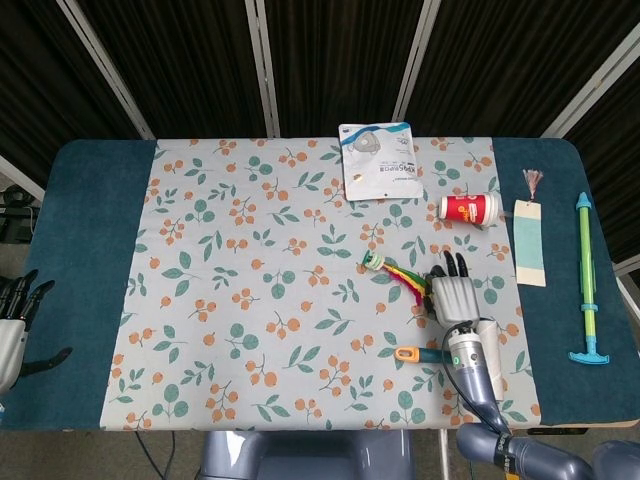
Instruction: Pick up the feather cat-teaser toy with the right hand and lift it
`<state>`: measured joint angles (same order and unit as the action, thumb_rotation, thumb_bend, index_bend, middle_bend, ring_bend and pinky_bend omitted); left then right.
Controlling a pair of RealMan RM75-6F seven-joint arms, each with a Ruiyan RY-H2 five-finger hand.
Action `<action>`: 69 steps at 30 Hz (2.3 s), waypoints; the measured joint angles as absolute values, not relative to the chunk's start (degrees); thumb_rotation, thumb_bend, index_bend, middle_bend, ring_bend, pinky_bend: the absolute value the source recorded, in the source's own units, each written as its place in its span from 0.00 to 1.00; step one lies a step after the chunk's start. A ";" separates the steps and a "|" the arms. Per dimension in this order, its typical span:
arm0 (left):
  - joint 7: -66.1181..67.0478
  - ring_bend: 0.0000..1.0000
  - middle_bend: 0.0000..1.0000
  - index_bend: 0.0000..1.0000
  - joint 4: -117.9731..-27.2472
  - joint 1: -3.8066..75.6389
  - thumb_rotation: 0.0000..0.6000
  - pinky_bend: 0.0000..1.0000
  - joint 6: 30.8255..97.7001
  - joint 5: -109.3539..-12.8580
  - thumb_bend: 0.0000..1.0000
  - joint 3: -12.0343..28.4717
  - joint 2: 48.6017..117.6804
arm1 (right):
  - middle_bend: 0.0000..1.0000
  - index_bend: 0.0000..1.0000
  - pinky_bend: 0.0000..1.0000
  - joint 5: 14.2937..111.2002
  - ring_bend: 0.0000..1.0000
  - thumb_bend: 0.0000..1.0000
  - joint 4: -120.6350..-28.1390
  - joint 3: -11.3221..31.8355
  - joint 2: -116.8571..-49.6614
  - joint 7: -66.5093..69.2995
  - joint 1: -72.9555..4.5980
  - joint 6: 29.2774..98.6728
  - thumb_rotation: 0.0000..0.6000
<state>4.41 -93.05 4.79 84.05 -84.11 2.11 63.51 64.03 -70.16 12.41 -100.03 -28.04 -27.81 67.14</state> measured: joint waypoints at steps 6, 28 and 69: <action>4.42 0.00 0.00 0.12 -93.03 4.78 0.92 0.00 84.08 -84.12 0.15 2.10 63.51 | 0.31 0.59 0.00 64.53 0.00 0.41 -71.31 12.33 -99.49 -28.04 -27.89 67.48 1.00; 4.74 0.00 0.00 0.12 -93.04 4.74 0.92 0.00 84.21 -84.04 0.15 2.16 63.65 | 0.32 0.60 0.00 67.34 0.00 0.41 -86.84 16.78 -87.29 -36.27 -30.74 71.98 1.00; 5.19 0.00 0.00 0.12 -93.11 4.71 0.92 0.00 84.29 -83.94 0.15 2.21 63.79 | 0.32 0.60 0.00 64.94 0.00 0.41 -85.94 15.53 -84.62 -40.83 -33.27 73.79 1.00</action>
